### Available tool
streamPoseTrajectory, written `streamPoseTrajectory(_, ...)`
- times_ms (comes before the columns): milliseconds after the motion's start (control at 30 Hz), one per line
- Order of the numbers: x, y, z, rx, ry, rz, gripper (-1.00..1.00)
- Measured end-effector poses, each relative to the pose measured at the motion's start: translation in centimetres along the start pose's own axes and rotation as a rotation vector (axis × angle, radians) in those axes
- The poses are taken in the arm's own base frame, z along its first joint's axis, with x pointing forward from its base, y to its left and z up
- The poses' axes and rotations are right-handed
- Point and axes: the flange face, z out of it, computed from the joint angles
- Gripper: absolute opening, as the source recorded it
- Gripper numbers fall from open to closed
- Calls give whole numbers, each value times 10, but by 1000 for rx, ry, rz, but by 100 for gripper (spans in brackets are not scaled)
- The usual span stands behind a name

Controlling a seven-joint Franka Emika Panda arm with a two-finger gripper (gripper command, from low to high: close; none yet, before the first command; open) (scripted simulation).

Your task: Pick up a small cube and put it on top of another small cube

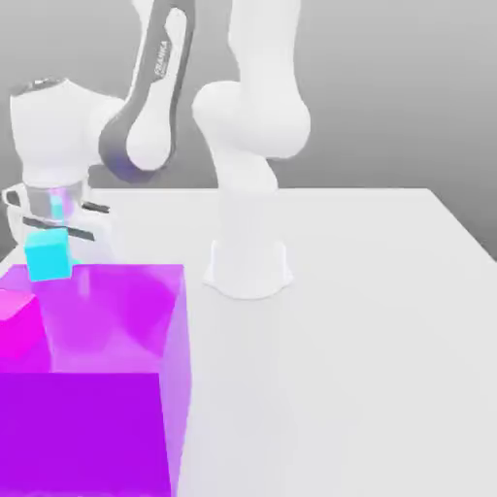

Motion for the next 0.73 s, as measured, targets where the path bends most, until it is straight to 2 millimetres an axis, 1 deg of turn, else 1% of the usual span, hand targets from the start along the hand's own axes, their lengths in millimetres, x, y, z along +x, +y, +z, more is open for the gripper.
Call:
streamPoseTrajectory(367, 0, -2, 26, 8, -6, 1, -100)
streamPoseTrajectory(733, -1, 1, 51, -8, -2, -1, -100)
